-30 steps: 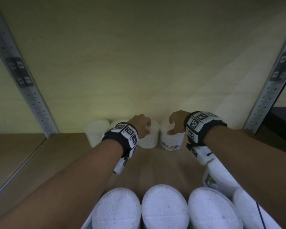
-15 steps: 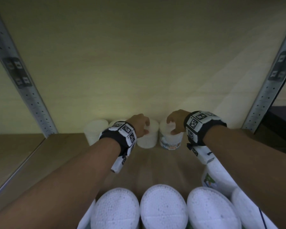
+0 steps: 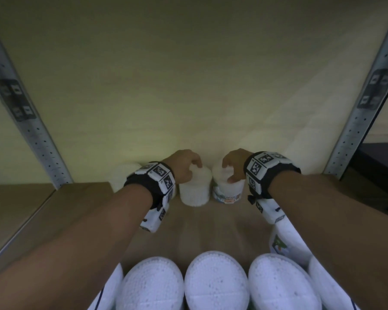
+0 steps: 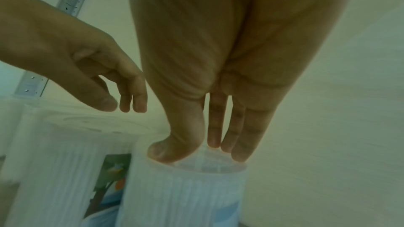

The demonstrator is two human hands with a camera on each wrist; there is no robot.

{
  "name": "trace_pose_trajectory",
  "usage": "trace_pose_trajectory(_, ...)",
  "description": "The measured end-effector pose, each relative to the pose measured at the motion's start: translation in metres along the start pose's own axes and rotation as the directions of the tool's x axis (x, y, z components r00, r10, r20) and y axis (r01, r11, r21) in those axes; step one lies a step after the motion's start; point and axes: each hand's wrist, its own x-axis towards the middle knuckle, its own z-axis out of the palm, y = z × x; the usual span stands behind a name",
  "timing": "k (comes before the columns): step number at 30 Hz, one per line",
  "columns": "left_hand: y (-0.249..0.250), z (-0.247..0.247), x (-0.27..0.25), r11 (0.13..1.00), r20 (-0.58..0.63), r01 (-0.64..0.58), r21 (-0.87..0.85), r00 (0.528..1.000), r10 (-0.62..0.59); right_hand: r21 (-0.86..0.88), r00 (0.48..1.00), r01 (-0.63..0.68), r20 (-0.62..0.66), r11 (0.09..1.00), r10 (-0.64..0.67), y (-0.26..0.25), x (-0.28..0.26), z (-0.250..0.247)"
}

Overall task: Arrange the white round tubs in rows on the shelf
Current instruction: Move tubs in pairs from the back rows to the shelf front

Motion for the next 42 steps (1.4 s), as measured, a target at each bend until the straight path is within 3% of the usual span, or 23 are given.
trace_pose_trajectory(2, 0.005, 0.006, 0.002, 0.998, -0.074, 0.066, 0.01, 0.995, -0.066, -0.006, 1.0, 0.007, -0.003, 1.0, -0.007, 0.0, -0.001, 0.0)
trace_pose_trajectory(4, 0.009, 0.009, 0.004, 0.987, -0.051, 0.124, 0.105, 0.992, -0.12, -0.003, 1.0, 0.013, -0.012, 1.0, -0.013, -0.001, -0.001, 0.001)
trace_pose_trajectory(8, 0.013, 0.01, 0.005, 0.972, 0.004, 0.12, 0.202, 0.992, -0.123, -0.002, 1.0, 0.018, -0.011, 1.0, -0.018, -0.001, -0.002, 0.0)
trace_pose_trajectory(13, 0.012, 0.008, 0.004, 0.979, 0.073, 0.115, 0.168, 0.989, -0.128, -0.01, 1.0, 0.026, -0.017, 1.0, -0.027, -0.001, -0.001, 0.0)
trace_pose_trajectory(18, 0.006, 0.005, 0.003, 0.997, 0.129, 0.04, 0.071, 0.99, -0.049, 0.001, 1.0, 0.027, -0.014, 1.0, -0.027, -0.001, 0.0, 0.0)
trace_pose_trajectory(21, 0.006, 0.007, 0.004, 0.998, 0.092, 0.046, 0.031, 0.995, -0.049, 0.013, 1.0, 0.019, -0.005, 1.0, -0.019, -0.001, 0.001, 0.001)
trace_pose_trajectory(23, 0.008, 0.009, 0.005, 0.996, 0.027, 0.083, 0.041, 0.996, -0.084, 0.025, 1.0, 0.006, 0.007, 1.0, -0.006, -0.002, 0.002, 0.001)
trace_pose_trajectory(29, 0.014, 0.016, 0.007, 0.973, 0.023, 0.133, 0.188, 0.99, -0.14, 0.017, 1.0, -0.006, 0.028, 1.0, 0.005, -0.006, 0.0, -0.003)
trace_pose_trajectory(42, 0.006, 0.005, 0.004, 0.995, 0.159, 0.049, 0.082, 0.985, -0.062, 0.029, 1.0, -0.009, 0.006, 1.0, 0.009, -0.006, -0.003, -0.001)
